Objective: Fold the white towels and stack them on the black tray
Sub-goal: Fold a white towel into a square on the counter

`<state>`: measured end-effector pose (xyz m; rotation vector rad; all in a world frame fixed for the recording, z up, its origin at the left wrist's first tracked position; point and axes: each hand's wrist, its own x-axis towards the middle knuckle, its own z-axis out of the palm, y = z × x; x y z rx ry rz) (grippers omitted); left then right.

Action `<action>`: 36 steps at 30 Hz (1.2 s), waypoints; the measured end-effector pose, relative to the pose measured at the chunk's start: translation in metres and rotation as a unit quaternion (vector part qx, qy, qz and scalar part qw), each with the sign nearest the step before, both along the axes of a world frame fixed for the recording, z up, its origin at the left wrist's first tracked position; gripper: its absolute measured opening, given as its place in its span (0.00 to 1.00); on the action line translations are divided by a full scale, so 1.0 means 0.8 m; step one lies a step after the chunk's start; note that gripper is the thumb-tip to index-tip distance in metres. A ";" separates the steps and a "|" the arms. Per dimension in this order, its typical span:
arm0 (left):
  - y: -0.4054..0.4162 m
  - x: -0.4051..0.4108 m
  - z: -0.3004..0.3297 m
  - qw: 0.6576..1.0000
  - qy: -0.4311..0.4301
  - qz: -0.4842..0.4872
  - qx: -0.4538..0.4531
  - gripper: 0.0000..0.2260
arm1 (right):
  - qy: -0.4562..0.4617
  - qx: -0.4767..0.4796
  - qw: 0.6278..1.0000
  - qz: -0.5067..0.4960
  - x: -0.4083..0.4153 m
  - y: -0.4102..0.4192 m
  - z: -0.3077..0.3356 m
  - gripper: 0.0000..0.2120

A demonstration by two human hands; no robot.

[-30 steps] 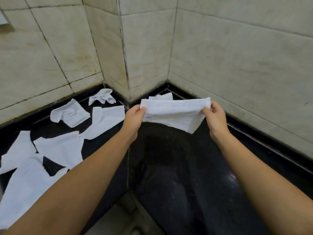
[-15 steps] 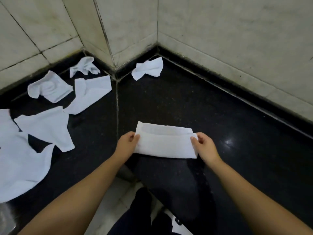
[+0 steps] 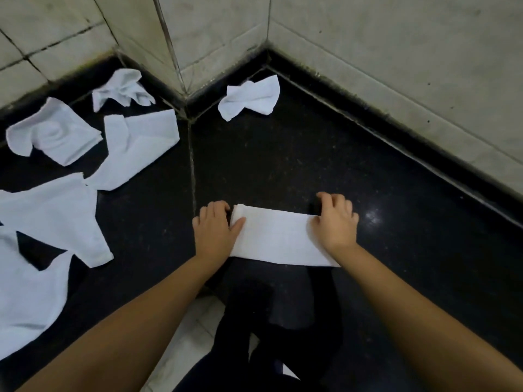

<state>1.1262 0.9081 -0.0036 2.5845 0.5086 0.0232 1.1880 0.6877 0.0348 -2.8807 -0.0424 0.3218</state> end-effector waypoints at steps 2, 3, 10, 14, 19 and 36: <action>0.003 -0.018 -0.002 1.000 0.001 -0.003 0.016 0.21 | 0.011 0.030 0.996 0.078 0.013 0.035 0.004 0.20; 0.004 -0.029 -0.003 0.999 0.004 -0.011 0.031 0.24 | 0.021 0.052 0.992 0.117 0.017 0.057 0.005 0.19; 0.004 -0.067 -0.007 0.995 0.065 -0.004 0.073 0.25 | 0.088 -0.004 0.967 0.241 0.013 0.166 -0.012 0.16; 0.002 -0.063 0.005 0.996 0.073 -0.020 0.048 0.16 | 0.139 0.013 0.962 0.234 0.017 0.160 0.000 0.12; 0.001 -0.034 0.043 0.987 0.061 -0.011 -0.149 0.03 | 0.161 0.223 0.950 0.145 0.022 0.119 0.046 0.10; -0.043 -0.032 0.130 0.950 -0.095 -0.139 -0.262 0.04 | 0.001 0.481 0.875 0.051 -0.043 -0.018 0.104 0.09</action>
